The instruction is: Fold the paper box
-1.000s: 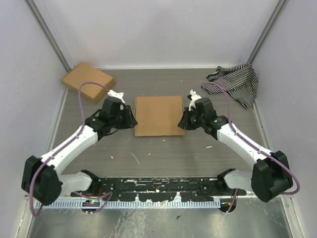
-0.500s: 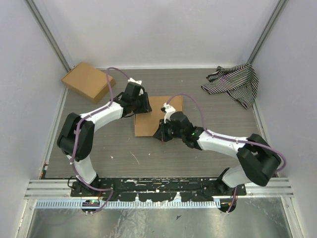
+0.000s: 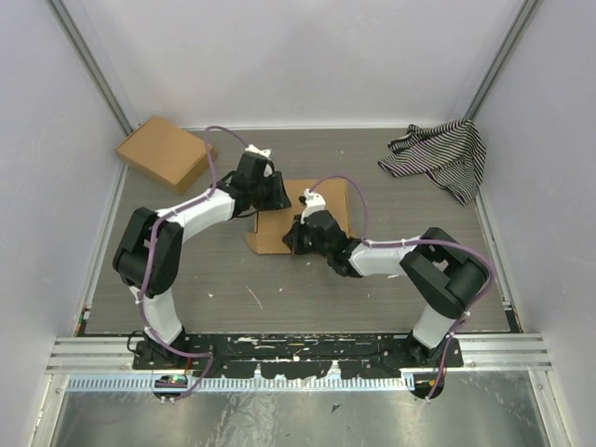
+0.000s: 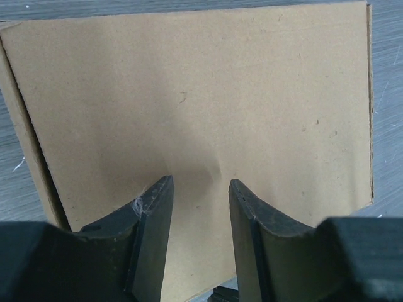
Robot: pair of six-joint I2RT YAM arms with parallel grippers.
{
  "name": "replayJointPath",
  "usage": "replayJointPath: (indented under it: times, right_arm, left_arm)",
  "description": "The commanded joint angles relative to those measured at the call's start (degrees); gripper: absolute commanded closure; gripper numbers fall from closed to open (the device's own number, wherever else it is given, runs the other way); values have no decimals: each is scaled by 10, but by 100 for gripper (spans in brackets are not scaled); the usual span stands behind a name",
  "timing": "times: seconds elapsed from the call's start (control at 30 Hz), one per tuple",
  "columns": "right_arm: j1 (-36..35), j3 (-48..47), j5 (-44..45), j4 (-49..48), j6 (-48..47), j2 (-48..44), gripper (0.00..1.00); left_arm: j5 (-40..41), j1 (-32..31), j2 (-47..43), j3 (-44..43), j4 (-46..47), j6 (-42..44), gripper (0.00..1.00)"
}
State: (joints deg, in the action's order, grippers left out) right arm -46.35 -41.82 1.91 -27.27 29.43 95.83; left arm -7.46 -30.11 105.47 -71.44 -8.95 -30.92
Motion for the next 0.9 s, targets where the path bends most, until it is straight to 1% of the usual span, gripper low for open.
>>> replayJointPath:
  times: [0.0,0.07,0.17,0.2,0.23,0.27,0.3,0.37,0.4,0.43,0.5,0.6,0.63,0.7,0.87]
  right_arm:
    - [-1,-35,30,-37,10,-15,99]
    - [-1,-40,32,6,13,-42,99]
    - [0,-58,59,115,-2,-100,92]
    - [-1,-59,80,153,-7,-124,80]
    - [-1,-58,112,188,-10,-152,61]
    - [0,-56,150,225,-13,-177,46]
    - [0,-52,196,260,-17,-204,33]
    - [5,-40,247,327,-24,-251,9]
    - [13,-28,254,341,-30,-275,2]
    - [24,-16,250,351,-38,-295,0]
    - [64,9,217,360,-41,-320,0]
    - [153,42,123,340,-44,-326,0]
    - [170,48,91,329,-48,-321,0]
    - [186,59,61,313,-58,-306,0]
    - [187,63,36,298,-76,-269,0]
  left_arm:
    - [-5,-2,-26,23,-19,14,49]
    - [5,-2,-55,24,-39,21,46]
    - [22,-2,-113,25,-79,37,41]
    - [34,-2,-135,33,-91,42,38]
    - [46,-2,-161,43,-102,46,36]
    - [59,-2,-187,57,-106,49,32]
    - [70,-2,-214,77,-107,51,27]
    - [91,-1,-267,130,-95,48,10]
    - [96,-1,-292,162,-83,46,6]
    - [98,0,-318,192,-64,43,5]
    - [102,3,-352,249,-28,35,3]
    - [108,4,-357,304,13,20,4]
    - [108,4,-353,315,27,18,4]
    - [99,4,-341,320,43,18,5]
    - [80,4,-302,318,69,25,5]
